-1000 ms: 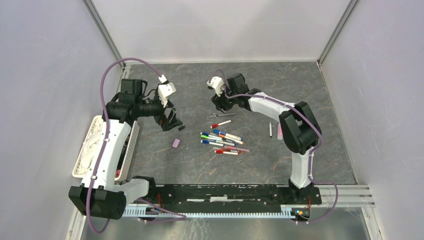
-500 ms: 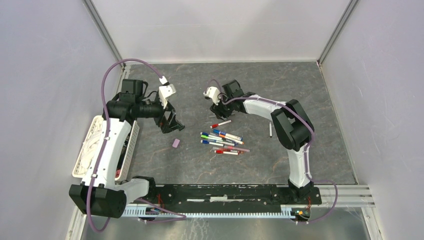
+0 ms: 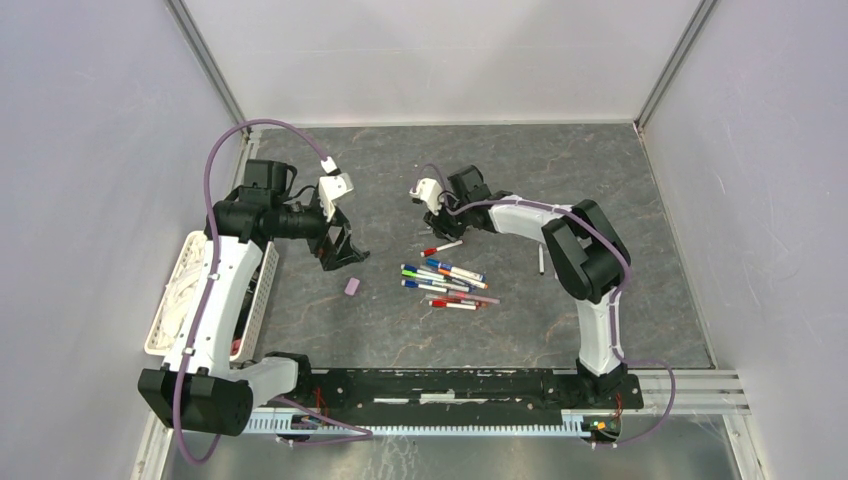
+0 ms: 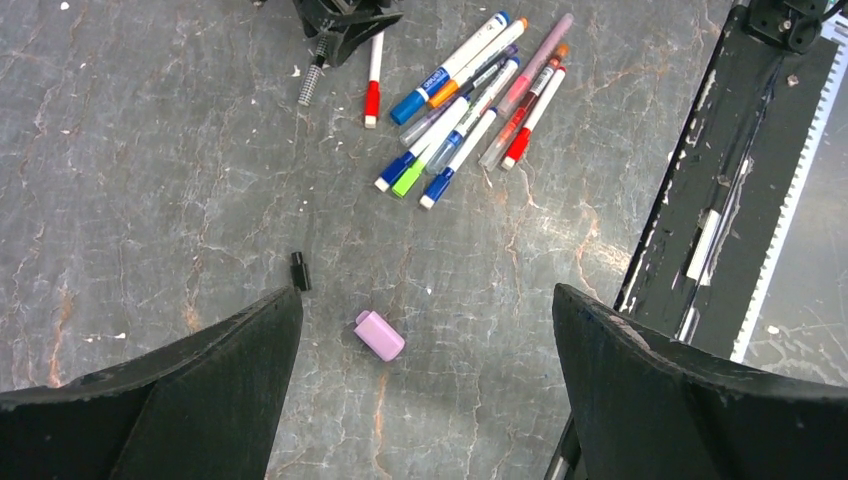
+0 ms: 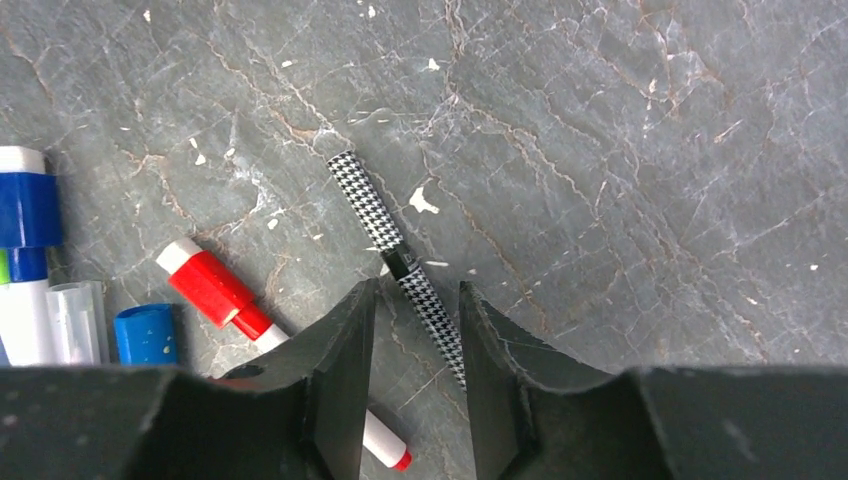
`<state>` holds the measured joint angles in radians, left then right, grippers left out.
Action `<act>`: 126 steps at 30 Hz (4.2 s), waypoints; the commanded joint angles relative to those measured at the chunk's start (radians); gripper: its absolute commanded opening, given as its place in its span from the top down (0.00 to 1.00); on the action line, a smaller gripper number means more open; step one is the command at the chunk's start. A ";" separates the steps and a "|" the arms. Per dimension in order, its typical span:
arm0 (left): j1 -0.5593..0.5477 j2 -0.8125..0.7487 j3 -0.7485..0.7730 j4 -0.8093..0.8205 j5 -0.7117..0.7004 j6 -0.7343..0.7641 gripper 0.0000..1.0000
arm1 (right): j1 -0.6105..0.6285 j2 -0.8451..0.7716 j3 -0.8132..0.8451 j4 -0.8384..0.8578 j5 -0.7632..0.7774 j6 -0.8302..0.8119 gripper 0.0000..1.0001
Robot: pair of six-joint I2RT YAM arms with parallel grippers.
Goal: Open the pen caps
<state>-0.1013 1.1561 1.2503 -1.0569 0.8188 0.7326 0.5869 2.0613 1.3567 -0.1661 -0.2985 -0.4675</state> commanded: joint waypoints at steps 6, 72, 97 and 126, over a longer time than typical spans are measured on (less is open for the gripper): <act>0.004 -0.008 0.043 -0.055 0.045 0.077 0.00 | -0.061 -0.034 -0.121 0.014 0.040 0.038 0.72; -0.317 0.003 -0.247 0.094 -0.113 0.416 0.98 | 0.264 -0.310 -0.065 0.001 -0.624 0.746 0.62; -0.117 0.072 -0.114 -0.125 -0.242 0.686 0.98 | 0.152 -0.527 -0.416 -0.046 -0.634 0.634 1.00; -0.154 0.364 -0.420 0.576 -0.314 0.174 0.65 | -0.290 -0.741 -0.643 0.056 0.454 0.655 1.00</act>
<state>-0.2470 1.5223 0.8249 -0.4980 0.5137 0.9508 0.3107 1.2953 0.7361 -0.1974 0.0269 0.1703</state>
